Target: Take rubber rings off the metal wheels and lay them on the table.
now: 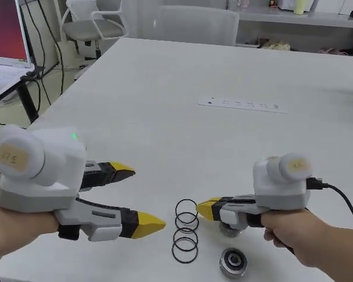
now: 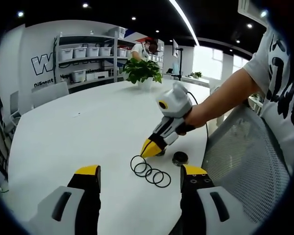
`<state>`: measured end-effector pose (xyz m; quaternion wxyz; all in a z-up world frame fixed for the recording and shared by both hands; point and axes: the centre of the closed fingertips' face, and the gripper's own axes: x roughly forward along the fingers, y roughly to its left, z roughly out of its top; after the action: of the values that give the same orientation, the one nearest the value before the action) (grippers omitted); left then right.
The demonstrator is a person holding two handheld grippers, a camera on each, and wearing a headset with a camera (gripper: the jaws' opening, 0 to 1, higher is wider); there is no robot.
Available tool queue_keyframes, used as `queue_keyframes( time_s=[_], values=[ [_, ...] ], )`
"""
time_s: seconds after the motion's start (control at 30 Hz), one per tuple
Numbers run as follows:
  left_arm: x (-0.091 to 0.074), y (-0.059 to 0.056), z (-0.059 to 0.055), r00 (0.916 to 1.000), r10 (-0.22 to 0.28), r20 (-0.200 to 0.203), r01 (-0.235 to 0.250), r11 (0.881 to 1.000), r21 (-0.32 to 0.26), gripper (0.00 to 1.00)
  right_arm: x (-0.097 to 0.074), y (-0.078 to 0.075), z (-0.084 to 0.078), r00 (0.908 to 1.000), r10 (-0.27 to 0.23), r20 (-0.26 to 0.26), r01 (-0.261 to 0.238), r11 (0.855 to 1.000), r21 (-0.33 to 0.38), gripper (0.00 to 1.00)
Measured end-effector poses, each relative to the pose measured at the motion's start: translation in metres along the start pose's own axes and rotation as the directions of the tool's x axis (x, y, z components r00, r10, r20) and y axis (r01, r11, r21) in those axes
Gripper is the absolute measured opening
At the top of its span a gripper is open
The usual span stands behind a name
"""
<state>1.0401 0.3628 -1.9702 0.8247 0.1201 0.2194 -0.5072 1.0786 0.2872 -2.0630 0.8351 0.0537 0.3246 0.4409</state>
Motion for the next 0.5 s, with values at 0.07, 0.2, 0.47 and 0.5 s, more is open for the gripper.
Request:
queue_keyframes(
  time_s=[0.07,0.2,0.47,0.5],
  values=[
    [-0.001,0.001,-0.002,1.0000,0.005,0.000,-0.005,1.000,-0.005,0.64,0.002,-0.003,-0.001,0.9999,-0.013,-0.006,0.013,1.000,0.001,0.00],
    [-0.002,0.000,-0.004,1.0000,0.009,-0.003,-0.009,1.000,-0.009,0.64,0.003,-0.007,-0.002,0.9994,-0.029,-0.017,0.029,0.999,-0.016,0.00],
    [-0.003,-0.002,-0.006,0.9998,0.017,-0.008,-0.017,1.000,-0.016,0.64,-0.004,-0.011,0.006,0.9985,-0.052,0.016,0.052,0.999,0.006,0.08],
    [-0.003,-0.003,-0.006,0.9998,0.017,-0.007,-0.017,1.000,-0.017,0.63,-0.005,-0.011,0.008,0.9983,-0.052,0.026,0.052,0.999,0.012,0.09]
  ],
)
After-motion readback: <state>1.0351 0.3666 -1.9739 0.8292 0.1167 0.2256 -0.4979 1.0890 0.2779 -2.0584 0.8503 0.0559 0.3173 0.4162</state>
